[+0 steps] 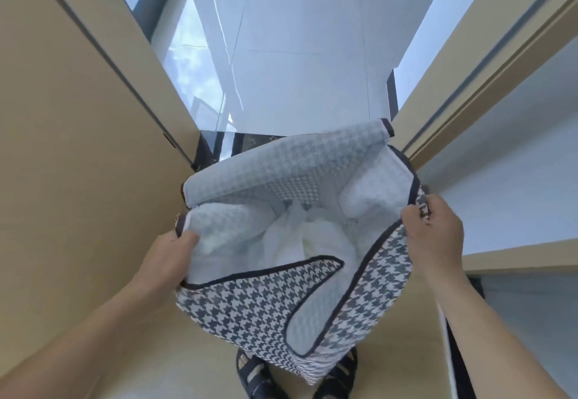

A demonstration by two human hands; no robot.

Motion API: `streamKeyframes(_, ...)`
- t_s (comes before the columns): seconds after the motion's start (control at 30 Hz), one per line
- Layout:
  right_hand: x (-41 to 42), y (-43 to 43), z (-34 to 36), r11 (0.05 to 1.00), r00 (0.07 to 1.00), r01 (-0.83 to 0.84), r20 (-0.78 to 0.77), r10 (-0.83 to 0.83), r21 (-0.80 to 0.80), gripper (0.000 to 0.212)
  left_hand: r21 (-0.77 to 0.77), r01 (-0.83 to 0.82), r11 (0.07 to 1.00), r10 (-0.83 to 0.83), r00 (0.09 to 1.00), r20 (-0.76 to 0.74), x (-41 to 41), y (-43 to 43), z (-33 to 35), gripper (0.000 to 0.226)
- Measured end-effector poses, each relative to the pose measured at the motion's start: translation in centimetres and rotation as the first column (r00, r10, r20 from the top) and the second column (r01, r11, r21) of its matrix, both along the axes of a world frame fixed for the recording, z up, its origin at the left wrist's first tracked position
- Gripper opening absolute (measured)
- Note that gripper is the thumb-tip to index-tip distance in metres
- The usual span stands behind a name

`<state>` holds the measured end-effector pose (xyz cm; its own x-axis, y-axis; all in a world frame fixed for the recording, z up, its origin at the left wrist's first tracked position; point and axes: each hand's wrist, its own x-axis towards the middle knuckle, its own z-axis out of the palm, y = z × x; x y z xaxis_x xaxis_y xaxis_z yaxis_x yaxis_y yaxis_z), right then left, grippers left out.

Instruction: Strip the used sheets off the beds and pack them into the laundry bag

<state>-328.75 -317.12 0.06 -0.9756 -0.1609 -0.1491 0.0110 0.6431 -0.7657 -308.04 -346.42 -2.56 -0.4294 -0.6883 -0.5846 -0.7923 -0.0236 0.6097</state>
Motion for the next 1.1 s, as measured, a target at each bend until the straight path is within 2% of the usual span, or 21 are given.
streamKeyframes(0.07,-0.5,0.8,-3.4,0.970,0.978,-0.081,0.206,0.033,0.229,0.013,-0.024,0.089,0.996,-0.086,0.991,0.099,1.4,-0.5,-1.8,0.021)
streamKeyframes(0.13,-0.9,1.4,-6.1,0.898,0.940,-0.209,0.334,0.075,0.387,0.018,-0.024,0.126,0.992,-0.118,0.971,0.206,2.3,-1.2,-4.1,0.021)
streamKeyframes(0.27,-1.9,1.4,-6.5,0.867,0.968,-0.160,0.247,0.044,0.472,0.018,0.032,0.154,0.988,-0.157,0.942,0.296,1.8,-3.1,-5.6,0.031)
streamKeyframes(0.4,-2.4,1.3,-6.5,0.748,0.861,-0.349,0.509,0.018,0.565,0.029,0.196,0.175,0.965,-0.240,0.891,0.385,1.2,-5.5,-5.1,0.019)
streamKeyframes(0.47,-2.7,0.8,-6.3,0.686,0.833,-0.427,0.552,0.044,0.589,0.032,0.186,0.175,0.967,-0.234,0.897,0.376,0.5,-6.5,-4.8,0.017)
streamKeyframes(0.57,-3.4,-0.9,-5.9,0.664,0.860,-0.431,0.501,0.097,0.611,0.035,0.079,0.198,0.977,-0.213,0.915,0.342,-1.3,-7.1,-4.6,0.028)
streamKeyframes(0.67,-4.2,-2.3,-6.9,0.705,0.907,-0.363,0.406,0.117,0.609,0.042,0.104,0.187,0.977,-0.214,0.871,0.443,-2.3,-6.8,-5.5,0.031)
streamKeyframes(0.73,-5.0,-3.1,-7.8,0.697,0.896,-0.386,0.427,0.126,0.604,0.032,0.104,0.185,0.977,-0.212,0.860,0.465,-2.4,-6.5,-6.4,0.025)
streamKeyframes(0.8,-6.2,-3.7,-7.7,0.687,0.910,-0.378,0.385,0.153,0.621,0.026,0.026,0.232,0.972,-0.225,0.900,0.372,-2.8,-6.0,-6.4,0.018)
streamKeyframes(0.87,-7.6,-3.7,-6.3,0.737,0.948,-0.304,0.266,0.174,0.604,0.027,0.003,0.324,0.946,-0.320,0.932,0.169,-3.4,-5.8,-5.0,0.018)
streamKeyframes(0.93,-9.1,-3.1,-4.5,0.801,0.968,-0.251,0.159,0.196,0.544,0.029,0.079,0.404,0.911,-0.403,0.915,-0.029,-4.1,-5.1,-3.2,0.025)
streamKeyframes(1.0,-10.1,-2.8,-3.4,0.781,0.960,-0.281,0.148,0.240,0.557,0.031,0.218,0.334,0.917,-0.323,0.943,-0.085,-4.6,-4.7,-2.1,0.028)
streamKeyframes(1.07,-11.0,-3.1,-3.3,0.722,0.926,-0.377,0.259,0.275,0.580,0.032,0.346,0.205,0.916,-0.226,0.974,0.021,-5.6,-4.9,-2.4,0.034)
streamKeyframes(1.1,-11.6,-3.5,-3.5,0.705,0.902,-0.426,0.324,0.285,0.567,0.034,0.365,0.197,0.910,-0.251,0.962,0.106,-6.3,-5.0,-2.3,0.038)
